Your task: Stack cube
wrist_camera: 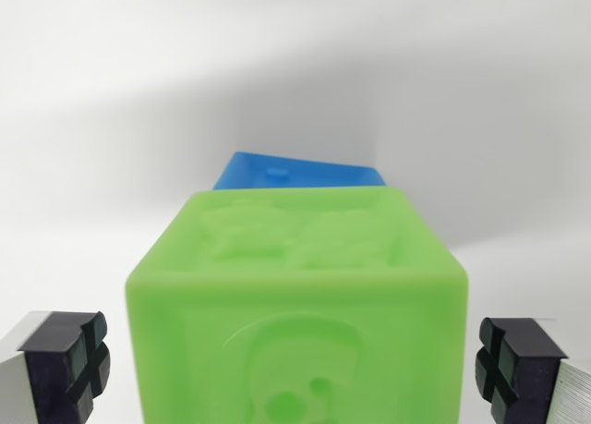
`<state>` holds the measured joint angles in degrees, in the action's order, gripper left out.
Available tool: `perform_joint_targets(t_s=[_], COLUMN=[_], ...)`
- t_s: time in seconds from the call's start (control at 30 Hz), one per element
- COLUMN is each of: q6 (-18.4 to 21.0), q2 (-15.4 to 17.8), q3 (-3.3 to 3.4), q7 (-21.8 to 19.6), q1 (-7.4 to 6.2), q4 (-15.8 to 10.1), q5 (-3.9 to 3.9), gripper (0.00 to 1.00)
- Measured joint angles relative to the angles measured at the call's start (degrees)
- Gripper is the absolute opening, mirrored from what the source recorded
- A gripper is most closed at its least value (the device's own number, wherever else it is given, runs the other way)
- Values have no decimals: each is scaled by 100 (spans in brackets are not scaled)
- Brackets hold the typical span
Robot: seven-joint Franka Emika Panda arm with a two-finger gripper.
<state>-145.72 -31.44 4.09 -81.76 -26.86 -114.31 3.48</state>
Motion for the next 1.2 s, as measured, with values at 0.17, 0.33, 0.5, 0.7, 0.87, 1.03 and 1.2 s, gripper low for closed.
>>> perform_joint_targets(t_s=[0.17, 0.33, 0.5, 0.7, 0.87, 1.03, 1.2], q6=[119, 273, 449, 683, 910, 1181, 1426], q2=[132, 311, 499, 738, 950, 1171, 1352], q3=[13, 24, 36, 47, 56, 63, 65], q7=[-3, -8, -16, -29, -45, -66, -83], q1=[-10, -18, -23, -30, -35, -39, -39], q4=[-13, -36, -45, -45, -29, 26, 88], q5=[-5, -14, -36, -63, -84, -112, -137], gripper=[100, 100, 100, 100, 100, 100, 100])
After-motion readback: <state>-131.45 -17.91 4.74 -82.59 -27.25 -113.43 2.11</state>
